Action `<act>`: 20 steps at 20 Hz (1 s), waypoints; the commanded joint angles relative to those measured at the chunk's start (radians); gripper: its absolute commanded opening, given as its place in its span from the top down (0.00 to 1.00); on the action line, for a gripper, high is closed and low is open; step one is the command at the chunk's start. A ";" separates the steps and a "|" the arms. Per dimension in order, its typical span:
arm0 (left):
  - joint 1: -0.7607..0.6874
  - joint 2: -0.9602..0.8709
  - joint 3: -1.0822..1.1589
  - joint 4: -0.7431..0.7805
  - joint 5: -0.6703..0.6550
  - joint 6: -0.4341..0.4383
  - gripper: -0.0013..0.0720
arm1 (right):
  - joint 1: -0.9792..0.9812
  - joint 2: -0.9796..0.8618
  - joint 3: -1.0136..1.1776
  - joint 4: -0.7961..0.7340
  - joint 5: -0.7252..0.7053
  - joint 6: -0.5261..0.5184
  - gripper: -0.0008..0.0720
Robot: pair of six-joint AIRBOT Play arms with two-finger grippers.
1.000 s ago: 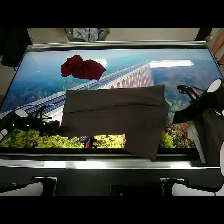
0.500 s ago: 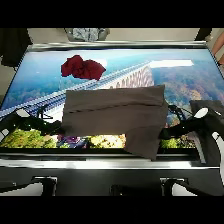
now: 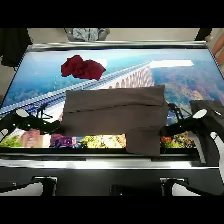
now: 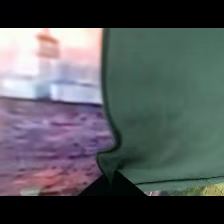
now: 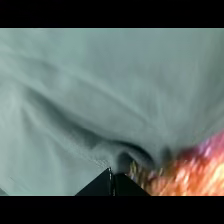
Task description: Fold the shirts.
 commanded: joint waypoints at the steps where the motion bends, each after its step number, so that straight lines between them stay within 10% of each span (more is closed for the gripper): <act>1: 0.012 0.053 0.066 -0.010 -0.011 0.024 0.95 | 0.000 0.054 0.098 0.032 0.029 -0.048 0.92; 20: -0.051 -0.599 0.923 -0.054 -0.020 -0.188 0.94 | 0.106 -0.487 0.711 0.161 -0.348 0.123 0.92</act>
